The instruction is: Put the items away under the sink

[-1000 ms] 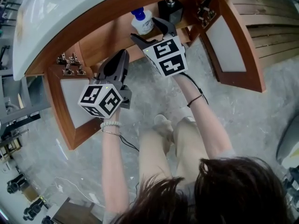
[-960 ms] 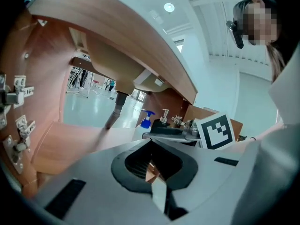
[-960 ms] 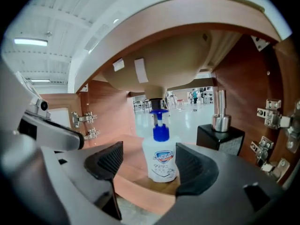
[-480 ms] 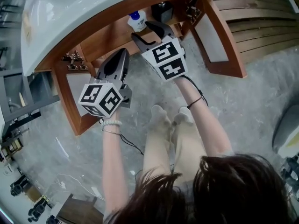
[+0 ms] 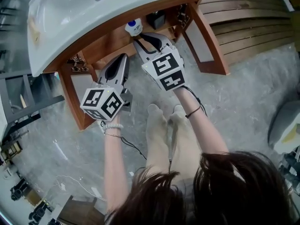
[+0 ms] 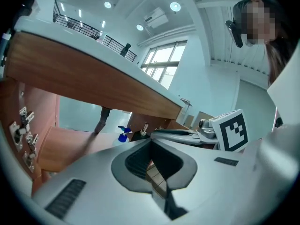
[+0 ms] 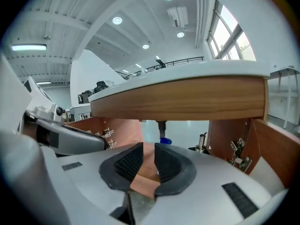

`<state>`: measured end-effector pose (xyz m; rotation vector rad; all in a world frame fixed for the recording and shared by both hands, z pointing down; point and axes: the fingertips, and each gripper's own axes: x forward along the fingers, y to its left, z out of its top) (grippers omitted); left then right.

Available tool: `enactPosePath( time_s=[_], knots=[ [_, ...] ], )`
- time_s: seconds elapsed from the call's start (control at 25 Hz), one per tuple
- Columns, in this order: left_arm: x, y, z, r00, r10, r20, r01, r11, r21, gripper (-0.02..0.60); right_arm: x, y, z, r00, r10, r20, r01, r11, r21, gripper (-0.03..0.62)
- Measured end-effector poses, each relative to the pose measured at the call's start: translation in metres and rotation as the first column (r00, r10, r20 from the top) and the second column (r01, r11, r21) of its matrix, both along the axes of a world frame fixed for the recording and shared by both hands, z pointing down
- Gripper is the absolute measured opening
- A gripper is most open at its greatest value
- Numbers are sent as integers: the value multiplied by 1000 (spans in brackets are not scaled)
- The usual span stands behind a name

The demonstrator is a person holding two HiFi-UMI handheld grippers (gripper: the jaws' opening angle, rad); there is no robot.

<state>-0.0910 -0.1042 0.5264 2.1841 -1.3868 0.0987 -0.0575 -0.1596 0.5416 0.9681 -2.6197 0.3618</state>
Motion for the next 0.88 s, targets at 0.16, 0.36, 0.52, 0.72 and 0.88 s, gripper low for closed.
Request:
enactPosePath(
  time_s=[0.16, 0.36, 0.52, 0.72, 0.88],
  knots=[
    [6, 7, -14, 1000, -2, -14, 2, 1000, -2, 2, 3, 12, -18, 1000, -9, 2, 9, 1000, -8, 55],
    [7, 8, -34, 1000, -10, -26, 10, 1000, 2, 2, 3, 18, -40, 1000, -20, 7, 20, 1000, -17, 35],
    [13, 15, -46, 999, -22, -44, 23, 1000, 1, 3, 11, 29, -55, 999, -31, 15, 31, 999, -20, 24],
    [22, 24, -62, 999, -12, -43, 11, 1000, -8, 3, 18, 39, -73, 999, -33, 19, 33, 999, -20, 17],
    [26, 29, -72, 999, -8, -34, 8, 1000, -12, 3, 20, 41, -88, 999, -36, 39, 37, 999, -21, 17]
  ],
)
